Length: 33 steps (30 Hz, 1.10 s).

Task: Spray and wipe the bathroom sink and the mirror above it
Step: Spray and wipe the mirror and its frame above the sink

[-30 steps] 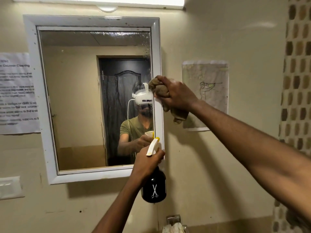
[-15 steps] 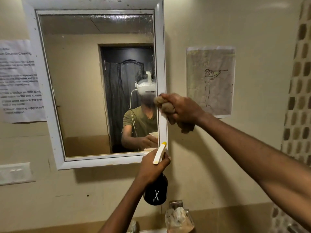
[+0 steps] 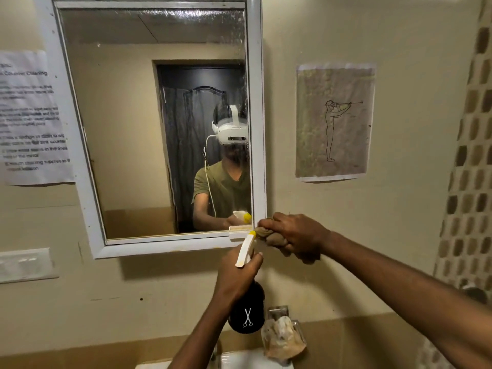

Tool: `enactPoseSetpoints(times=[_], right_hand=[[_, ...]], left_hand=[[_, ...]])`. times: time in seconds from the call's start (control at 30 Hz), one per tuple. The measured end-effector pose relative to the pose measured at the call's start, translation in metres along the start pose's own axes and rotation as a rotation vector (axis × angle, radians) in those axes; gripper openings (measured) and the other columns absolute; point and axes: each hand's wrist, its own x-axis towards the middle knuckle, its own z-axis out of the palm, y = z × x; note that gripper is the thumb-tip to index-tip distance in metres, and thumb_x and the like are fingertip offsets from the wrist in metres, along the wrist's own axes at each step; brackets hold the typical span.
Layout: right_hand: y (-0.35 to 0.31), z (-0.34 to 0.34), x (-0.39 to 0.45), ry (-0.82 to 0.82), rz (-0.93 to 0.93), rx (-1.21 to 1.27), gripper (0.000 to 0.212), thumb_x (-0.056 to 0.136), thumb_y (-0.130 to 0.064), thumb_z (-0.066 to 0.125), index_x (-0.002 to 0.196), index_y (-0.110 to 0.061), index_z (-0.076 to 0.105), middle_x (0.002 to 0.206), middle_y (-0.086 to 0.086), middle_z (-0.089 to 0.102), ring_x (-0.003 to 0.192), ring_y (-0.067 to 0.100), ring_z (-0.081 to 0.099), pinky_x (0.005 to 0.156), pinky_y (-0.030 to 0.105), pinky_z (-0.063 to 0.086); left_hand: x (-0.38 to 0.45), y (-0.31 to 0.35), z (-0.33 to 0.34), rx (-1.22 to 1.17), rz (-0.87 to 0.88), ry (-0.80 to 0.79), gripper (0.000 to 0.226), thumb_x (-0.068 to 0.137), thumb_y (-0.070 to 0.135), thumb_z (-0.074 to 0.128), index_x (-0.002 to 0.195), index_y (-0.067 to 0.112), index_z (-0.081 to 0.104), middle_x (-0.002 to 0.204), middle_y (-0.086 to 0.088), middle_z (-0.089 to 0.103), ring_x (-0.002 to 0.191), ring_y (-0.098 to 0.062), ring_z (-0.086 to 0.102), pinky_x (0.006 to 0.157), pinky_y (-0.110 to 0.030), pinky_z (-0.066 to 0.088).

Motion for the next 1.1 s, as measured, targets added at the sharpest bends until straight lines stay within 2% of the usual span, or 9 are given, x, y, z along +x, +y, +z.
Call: enactPoseSetpoints(times=[0.1, 0.2, 0.27, 0.37, 0.5, 0.7, 0.87, 1.0, 1.1], right_hand=[[0.01, -0.014, 0.008, 0.024, -0.058, -0.107, 0.062, 0.083, -0.033, 0.064, 0.135, -0.032, 0.03, 0.098, 0.007, 0.058, 0.069, 0.023, 0.059, 0.053, 0.024, 0.037], [0.015, -0.038, 0.026, 0.237, 0.016, -0.081, 0.062, 0.085, -0.039, 0.051, 0.141, -0.028, 0.027, 0.098, 0.011, 0.061, 0.064, 0.023, 0.059, 0.055, 0.023, 0.04], [0.011, -0.044, 0.033, 0.346, 0.071, -0.038, 0.064, 0.084, -0.042, 0.042, 0.144, -0.027, 0.026, 0.099, 0.012, 0.061, 0.061, 0.023, 0.059, 0.055, 0.02, 0.037], [0.0, -0.025, 0.021, 0.302, 0.008, -0.003, 0.06, 0.082, -0.044, 0.041, 0.139, -0.028, 0.031, 0.099, 0.013, 0.061, 0.064, 0.025, 0.061, 0.054, 0.023, 0.043], [-0.011, 0.009, -0.004, 0.252, -0.058, -0.092, 0.045, 0.092, -0.047, 0.039, 0.131, -0.026, 0.041, 0.087, 0.01, 0.061, 0.058, 0.021, 0.059, 0.049, 0.021, 0.04], [-0.01, 0.026, -0.014, 0.321, -0.224, -0.405, 0.038, 0.097, -0.044, 0.045, 0.13, -0.026, 0.045, 0.076, 0.009, 0.061, 0.048, 0.02, 0.055, 0.039, 0.025, 0.041], [-0.037, 0.037, -0.004, 0.336, -0.201, -0.541, 0.046, 0.089, -0.034, 0.065, 0.132, -0.028, 0.05, 0.076, 0.007, 0.061, 0.05, 0.019, 0.056, 0.04, 0.025, 0.043], [-0.023, 0.022, -0.013, 0.29, -0.196, -0.535, 0.046, 0.094, -0.03, 0.056, 0.137, -0.024, 0.042, 0.078, 0.011, 0.062, 0.051, 0.023, 0.059, 0.041, 0.028, 0.047], [-0.023, 0.015, -0.013, 0.286, -0.181, -0.569, 0.044, 0.093, -0.028, 0.057, 0.136, -0.024, 0.047, 0.077, 0.012, 0.061, 0.05, 0.024, 0.058, 0.041, 0.028, 0.046]], left_hand=[[-0.005, -0.005, -0.002, 0.015, 0.042, -0.109, 0.021, 0.08, 0.027, 0.062, 0.07, 0.01, 0.054, 0.06, 0.001, 0.054, 0.056, -0.008, 0.047, 0.058, -0.022, 0.039], [-0.003, -0.01, -0.002, 0.051, 0.071, -0.122, 0.02, 0.084, 0.018, 0.065, 0.068, 0.016, 0.053, 0.06, 0.005, 0.054, 0.055, -0.003, 0.046, 0.055, -0.015, 0.036], [-0.001, -0.014, 0.001, 0.038, 0.061, -0.08, 0.017, 0.083, 0.018, 0.063, 0.069, 0.011, 0.056, 0.061, -0.002, 0.057, 0.055, -0.007, 0.048, 0.056, -0.017, 0.037], [0.0, -0.021, 0.003, 0.038, 0.049, -0.013, 0.021, 0.078, 0.027, 0.057, 0.068, 0.008, 0.058, 0.065, -0.011, 0.063, 0.059, -0.02, 0.056, 0.056, -0.027, 0.041], [-0.004, -0.03, -0.001, 0.021, 0.06, -0.08, 0.022, 0.076, 0.029, 0.061, 0.069, 0.009, 0.057, 0.059, 0.004, 0.055, 0.056, -0.005, 0.049, 0.057, -0.02, 0.038], [-0.006, -0.039, -0.012, 0.021, 0.048, -0.079, 0.02, 0.076, 0.027, 0.062, 0.07, 0.009, 0.056, 0.056, 0.015, 0.056, 0.055, -0.001, 0.05, 0.055, -0.015, 0.037], [-0.008, -0.049, -0.016, 0.044, -0.006, -0.027, 0.029, 0.076, 0.03, 0.06, 0.069, 0.003, 0.056, 0.064, -0.012, 0.06, 0.06, -0.023, 0.054, 0.061, -0.038, 0.045], [-0.011, -0.047, -0.017, 0.072, 0.025, -0.085, 0.022, 0.083, 0.023, 0.064, 0.069, 0.007, 0.058, 0.064, -0.004, 0.061, 0.059, -0.011, 0.054, 0.059, -0.025, 0.042], [-0.011, -0.049, -0.017, 0.071, -0.021, 0.032, 0.025, 0.081, 0.025, 0.06, 0.069, 0.003, 0.057, 0.066, -0.014, 0.063, 0.063, -0.029, 0.059, 0.063, -0.04, 0.048]])
